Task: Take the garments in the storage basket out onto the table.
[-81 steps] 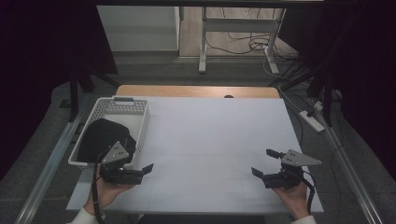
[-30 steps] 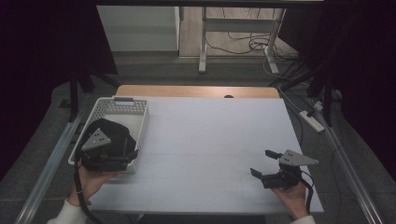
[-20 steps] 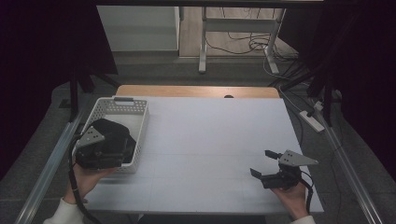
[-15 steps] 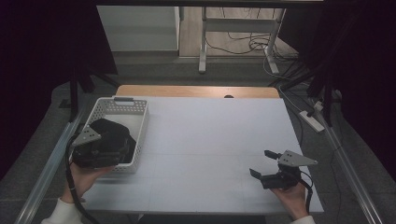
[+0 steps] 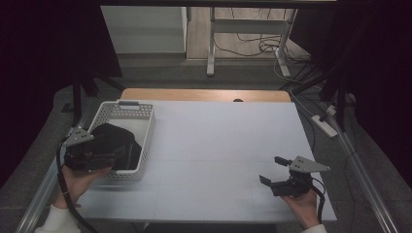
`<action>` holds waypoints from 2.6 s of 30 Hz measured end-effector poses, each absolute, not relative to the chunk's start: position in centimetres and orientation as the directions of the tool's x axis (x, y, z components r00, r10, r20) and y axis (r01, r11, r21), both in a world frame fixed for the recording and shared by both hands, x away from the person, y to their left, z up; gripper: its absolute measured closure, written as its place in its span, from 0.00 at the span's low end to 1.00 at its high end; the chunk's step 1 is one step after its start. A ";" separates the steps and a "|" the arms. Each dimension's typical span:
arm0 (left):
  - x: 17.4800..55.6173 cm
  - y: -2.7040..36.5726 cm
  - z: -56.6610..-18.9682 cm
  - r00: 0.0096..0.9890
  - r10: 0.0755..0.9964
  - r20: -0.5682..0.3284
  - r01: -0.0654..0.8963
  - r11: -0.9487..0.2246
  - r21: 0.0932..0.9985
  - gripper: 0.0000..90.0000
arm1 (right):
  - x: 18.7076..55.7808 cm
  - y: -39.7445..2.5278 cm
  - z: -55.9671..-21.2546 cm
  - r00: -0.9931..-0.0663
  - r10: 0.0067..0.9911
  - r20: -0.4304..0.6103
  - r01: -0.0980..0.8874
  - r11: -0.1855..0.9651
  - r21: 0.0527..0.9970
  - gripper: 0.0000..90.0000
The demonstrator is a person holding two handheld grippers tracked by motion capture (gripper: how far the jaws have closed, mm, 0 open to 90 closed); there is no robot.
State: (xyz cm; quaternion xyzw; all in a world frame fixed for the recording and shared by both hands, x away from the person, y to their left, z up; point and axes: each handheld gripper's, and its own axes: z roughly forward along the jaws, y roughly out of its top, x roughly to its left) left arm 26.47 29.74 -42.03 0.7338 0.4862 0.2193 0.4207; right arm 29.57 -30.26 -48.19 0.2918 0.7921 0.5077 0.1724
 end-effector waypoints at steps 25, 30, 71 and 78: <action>29.6 32.5 -41.4 0.357 0.931 -0.075 0.629 -0.181 0.756 0.11 | 29.6 -30.2 -48.5 -0.766 0.642 0.023 0.299 0.325 0.897 0.07; 29.9 33.1 -41.5 0.345 0.936 -0.075 0.645 -0.179 0.743 0.10 | 29.6 -30.2 -48.6 -0.765 0.644 0.027 0.304 0.325 0.896 0.07; 31.6 34.6 -44.5 0.338 0.933 -0.126 0.801 -0.215 0.559 0.05 | 29.8 -30.3 -49.0 -0.757 0.652 0.035 0.329 0.334 0.883 0.07; 32.1 34.2 -45.2 0.345 0.929 -0.132 0.834 -0.240 0.497 0.04 | 29.9 -30.2 -49.0 -0.758 0.651 0.035 0.331 0.337 0.881 0.07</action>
